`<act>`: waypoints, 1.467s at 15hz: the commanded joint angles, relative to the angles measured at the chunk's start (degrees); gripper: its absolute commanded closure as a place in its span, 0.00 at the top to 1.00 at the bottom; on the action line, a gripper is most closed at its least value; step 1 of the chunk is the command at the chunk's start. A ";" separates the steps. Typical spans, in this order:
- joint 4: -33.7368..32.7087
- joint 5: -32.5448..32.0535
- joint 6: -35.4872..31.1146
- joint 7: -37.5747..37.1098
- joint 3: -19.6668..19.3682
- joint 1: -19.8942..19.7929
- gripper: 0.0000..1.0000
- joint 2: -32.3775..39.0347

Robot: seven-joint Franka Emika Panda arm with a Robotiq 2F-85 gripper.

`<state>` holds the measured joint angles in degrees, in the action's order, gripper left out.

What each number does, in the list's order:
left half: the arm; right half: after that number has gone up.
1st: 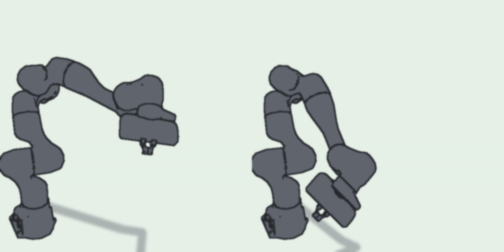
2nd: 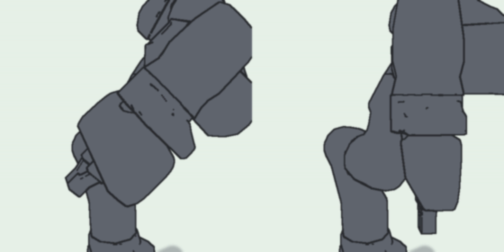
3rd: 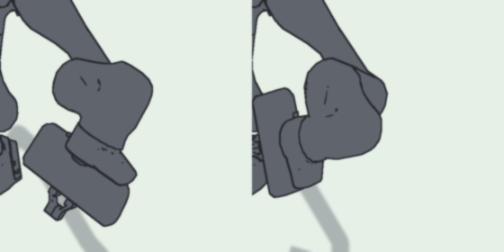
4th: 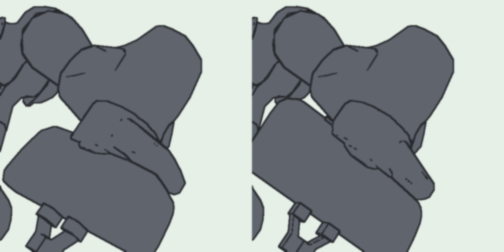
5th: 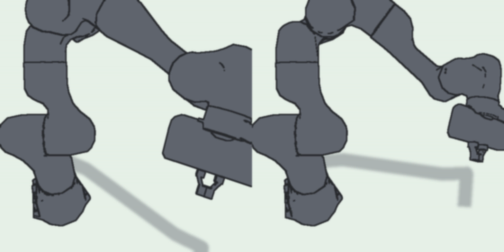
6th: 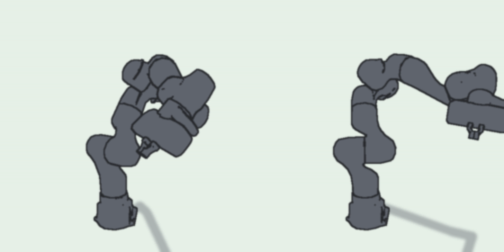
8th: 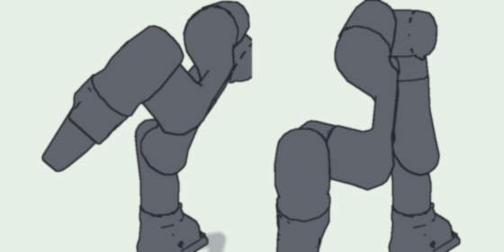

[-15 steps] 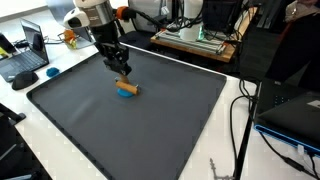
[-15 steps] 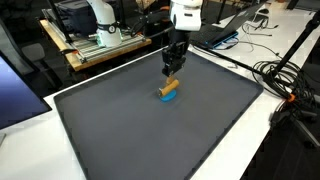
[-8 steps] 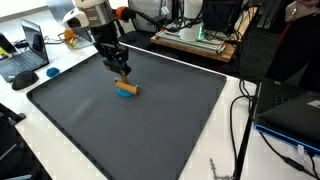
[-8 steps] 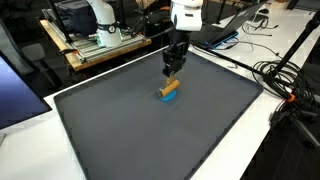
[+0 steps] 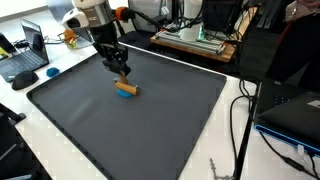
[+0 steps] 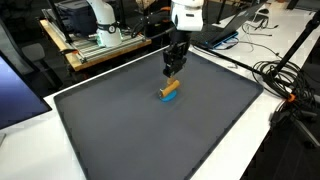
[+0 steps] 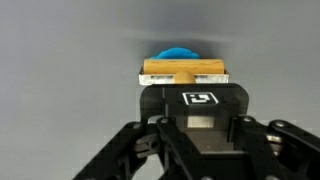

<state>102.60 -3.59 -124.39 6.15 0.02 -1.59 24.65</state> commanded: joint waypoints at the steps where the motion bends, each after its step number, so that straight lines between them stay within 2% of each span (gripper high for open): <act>1: -2.07 0.06 -4.70 1.69 0.02 -0.48 0.21 4.38; 22: -3.63 0.39 -5.15 2.41 0.15 -0.62 0.21 5.52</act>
<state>101.26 -3.60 -124.80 7.22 0.05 -1.58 25.58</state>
